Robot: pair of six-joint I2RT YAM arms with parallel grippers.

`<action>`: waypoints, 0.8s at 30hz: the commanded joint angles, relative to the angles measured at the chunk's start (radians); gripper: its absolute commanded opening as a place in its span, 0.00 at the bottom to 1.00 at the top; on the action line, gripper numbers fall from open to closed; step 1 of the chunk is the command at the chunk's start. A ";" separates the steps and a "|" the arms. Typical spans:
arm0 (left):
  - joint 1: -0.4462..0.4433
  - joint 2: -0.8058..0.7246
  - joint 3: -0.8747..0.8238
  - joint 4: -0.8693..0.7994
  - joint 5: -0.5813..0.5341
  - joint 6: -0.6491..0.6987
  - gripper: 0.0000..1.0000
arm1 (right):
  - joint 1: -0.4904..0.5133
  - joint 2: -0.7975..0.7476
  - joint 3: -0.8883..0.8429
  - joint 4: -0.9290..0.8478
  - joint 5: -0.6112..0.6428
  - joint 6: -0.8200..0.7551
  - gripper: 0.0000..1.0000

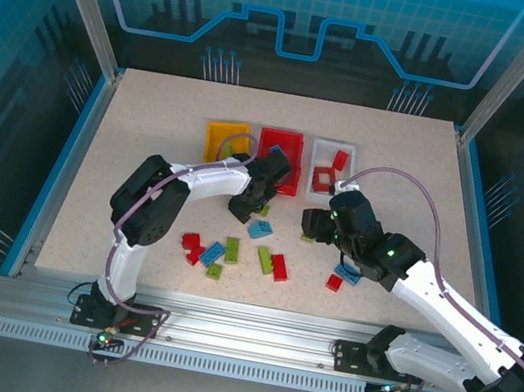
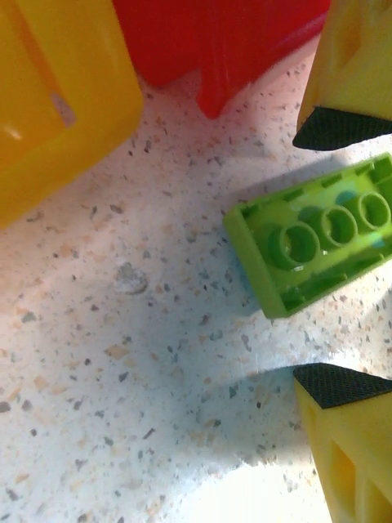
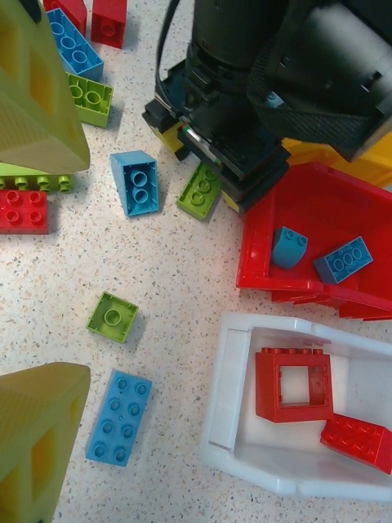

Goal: Sort the legos into containers by color

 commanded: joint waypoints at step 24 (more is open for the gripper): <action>0.014 -0.105 -0.257 0.000 -0.010 -0.143 0.44 | 0.015 -0.038 -0.060 0.015 0.000 0.038 0.65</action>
